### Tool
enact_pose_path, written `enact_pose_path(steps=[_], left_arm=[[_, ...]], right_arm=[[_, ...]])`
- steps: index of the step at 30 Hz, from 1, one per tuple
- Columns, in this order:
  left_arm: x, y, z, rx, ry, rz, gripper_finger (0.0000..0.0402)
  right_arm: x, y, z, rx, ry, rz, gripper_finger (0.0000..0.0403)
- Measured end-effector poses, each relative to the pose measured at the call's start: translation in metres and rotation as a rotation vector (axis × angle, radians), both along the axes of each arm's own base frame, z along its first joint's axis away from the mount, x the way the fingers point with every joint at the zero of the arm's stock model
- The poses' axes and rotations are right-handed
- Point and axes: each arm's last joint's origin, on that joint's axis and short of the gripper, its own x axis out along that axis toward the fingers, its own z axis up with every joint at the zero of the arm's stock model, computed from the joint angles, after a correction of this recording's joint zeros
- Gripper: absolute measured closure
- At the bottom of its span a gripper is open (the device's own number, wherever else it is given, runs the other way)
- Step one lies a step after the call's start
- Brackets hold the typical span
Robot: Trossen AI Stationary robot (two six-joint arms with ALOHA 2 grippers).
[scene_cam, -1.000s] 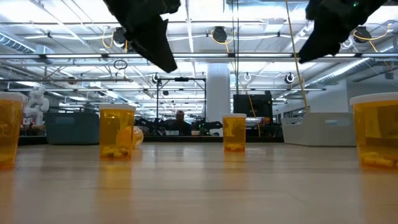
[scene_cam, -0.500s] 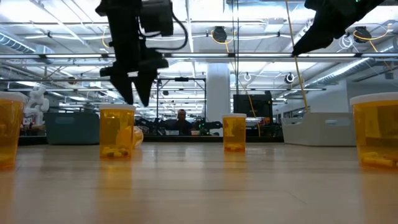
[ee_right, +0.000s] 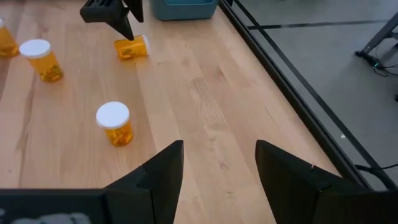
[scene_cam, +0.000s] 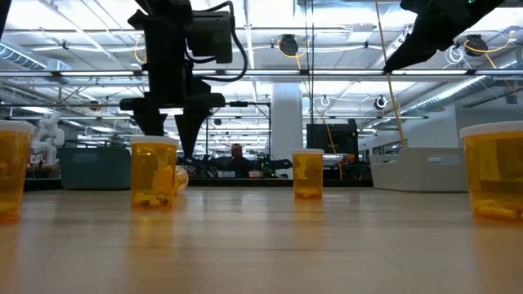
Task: Pick and place medicine bottles into bin by pill shape (circle, oval)
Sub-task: Put the orange capsule bottle into the blue bin
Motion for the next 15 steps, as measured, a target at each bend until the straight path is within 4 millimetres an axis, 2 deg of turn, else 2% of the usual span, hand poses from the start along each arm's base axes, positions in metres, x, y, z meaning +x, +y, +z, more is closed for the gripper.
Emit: enact_pose_path(steps=[6,15], left_arm=[[0.0,-0.004,0.0,0.021,-0.013,0.074,0.0082],[0.008,-0.003,-0.02,-0.003,0.022,0.11,0.0107]], right_arm=[[0.0,0.0,0.0,-0.003,0.001,0.003,0.0209],[0.0,0.0,0.0,-0.001,0.003,0.003,0.0209]])
